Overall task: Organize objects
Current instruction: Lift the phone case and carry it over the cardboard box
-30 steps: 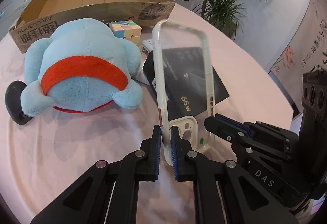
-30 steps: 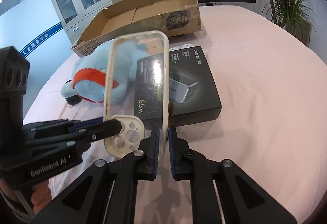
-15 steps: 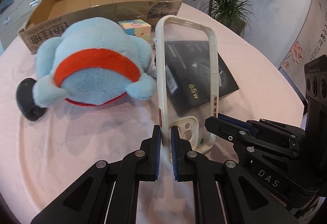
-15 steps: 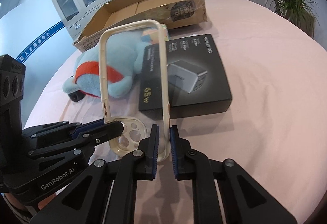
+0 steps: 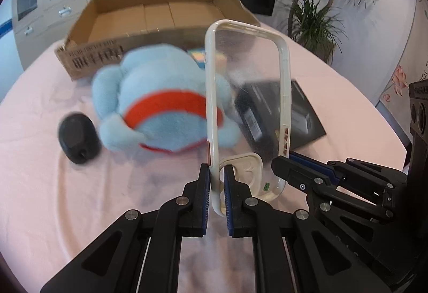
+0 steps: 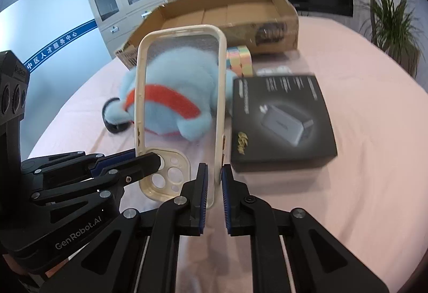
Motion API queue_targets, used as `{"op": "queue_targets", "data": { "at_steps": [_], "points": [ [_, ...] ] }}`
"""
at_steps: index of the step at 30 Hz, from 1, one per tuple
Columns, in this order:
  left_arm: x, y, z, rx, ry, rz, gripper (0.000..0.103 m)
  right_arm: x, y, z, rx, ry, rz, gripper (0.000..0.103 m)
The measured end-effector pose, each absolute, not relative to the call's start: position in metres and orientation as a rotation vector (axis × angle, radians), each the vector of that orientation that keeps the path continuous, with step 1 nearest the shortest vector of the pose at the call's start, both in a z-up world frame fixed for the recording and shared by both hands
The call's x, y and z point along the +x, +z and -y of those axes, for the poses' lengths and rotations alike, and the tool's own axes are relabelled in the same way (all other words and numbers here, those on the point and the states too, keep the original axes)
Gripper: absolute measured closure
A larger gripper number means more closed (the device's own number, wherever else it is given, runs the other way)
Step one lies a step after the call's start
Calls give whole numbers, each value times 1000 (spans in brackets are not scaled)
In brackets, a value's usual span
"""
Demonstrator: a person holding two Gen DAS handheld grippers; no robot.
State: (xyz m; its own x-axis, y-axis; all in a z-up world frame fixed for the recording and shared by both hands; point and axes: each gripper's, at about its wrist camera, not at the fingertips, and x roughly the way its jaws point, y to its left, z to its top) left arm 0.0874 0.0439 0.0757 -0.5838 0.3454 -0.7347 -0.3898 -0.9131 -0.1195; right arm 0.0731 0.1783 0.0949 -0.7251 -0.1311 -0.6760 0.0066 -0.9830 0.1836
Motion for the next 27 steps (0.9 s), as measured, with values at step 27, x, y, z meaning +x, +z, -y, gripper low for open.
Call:
{"op": "queue_targets", "data": {
  "at_steps": [27],
  "points": [
    [-3,169,-34,-886,2587,-56,96,-6,189,-167,858,-2967,113,94]
  ]
}}
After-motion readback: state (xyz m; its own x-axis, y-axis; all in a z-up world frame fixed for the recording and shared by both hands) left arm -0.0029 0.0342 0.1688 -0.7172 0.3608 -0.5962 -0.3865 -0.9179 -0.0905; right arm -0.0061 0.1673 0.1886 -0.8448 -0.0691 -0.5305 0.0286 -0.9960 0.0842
